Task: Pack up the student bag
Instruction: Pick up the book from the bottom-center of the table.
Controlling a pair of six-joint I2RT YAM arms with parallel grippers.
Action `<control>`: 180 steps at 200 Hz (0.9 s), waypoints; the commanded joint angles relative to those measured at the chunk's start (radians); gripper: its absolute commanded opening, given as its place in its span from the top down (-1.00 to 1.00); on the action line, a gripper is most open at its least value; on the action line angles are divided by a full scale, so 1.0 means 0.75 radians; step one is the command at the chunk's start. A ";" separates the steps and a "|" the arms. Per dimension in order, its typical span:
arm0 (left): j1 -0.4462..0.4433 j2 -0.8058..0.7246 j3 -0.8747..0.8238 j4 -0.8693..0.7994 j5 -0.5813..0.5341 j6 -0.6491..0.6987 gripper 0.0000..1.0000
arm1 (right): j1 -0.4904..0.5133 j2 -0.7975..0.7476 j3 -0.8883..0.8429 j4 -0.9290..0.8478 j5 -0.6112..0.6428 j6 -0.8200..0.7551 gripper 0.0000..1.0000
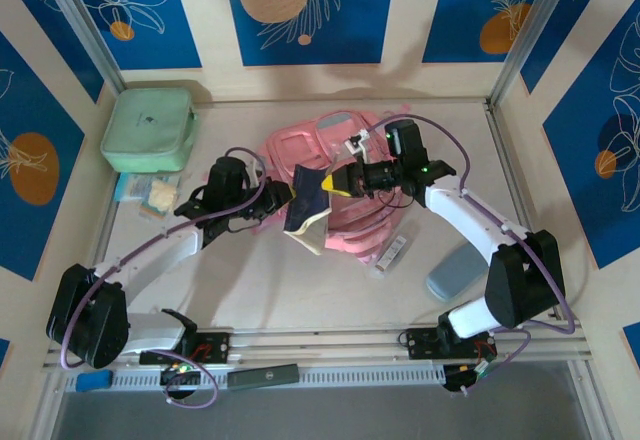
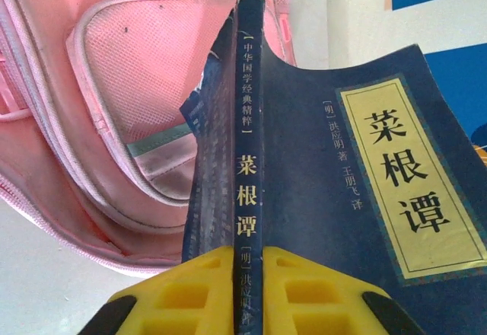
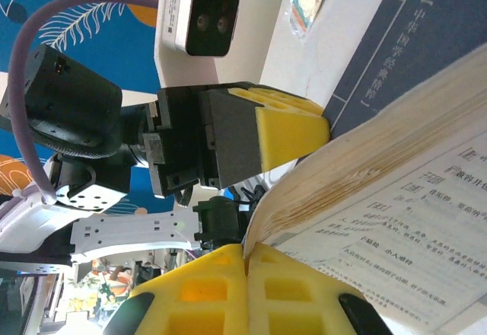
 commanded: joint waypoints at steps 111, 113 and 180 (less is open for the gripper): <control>-0.032 -0.051 0.320 -0.156 -0.080 0.027 1.00 | -0.070 -0.118 -0.077 -0.230 0.178 -0.075 -0.09; -0.032 -0.051 0.324 -0.156 -0.084 0.025 1.00 | -0.076 -0.121 -0.081 -0.232 0.179 -0.069 -0.12; -0.036 -0.029 0.373 0.122 -0.117 -0.258 1.00 | -0.109 -0.093 -0.120 -0.020 0.082 0.182 -0.73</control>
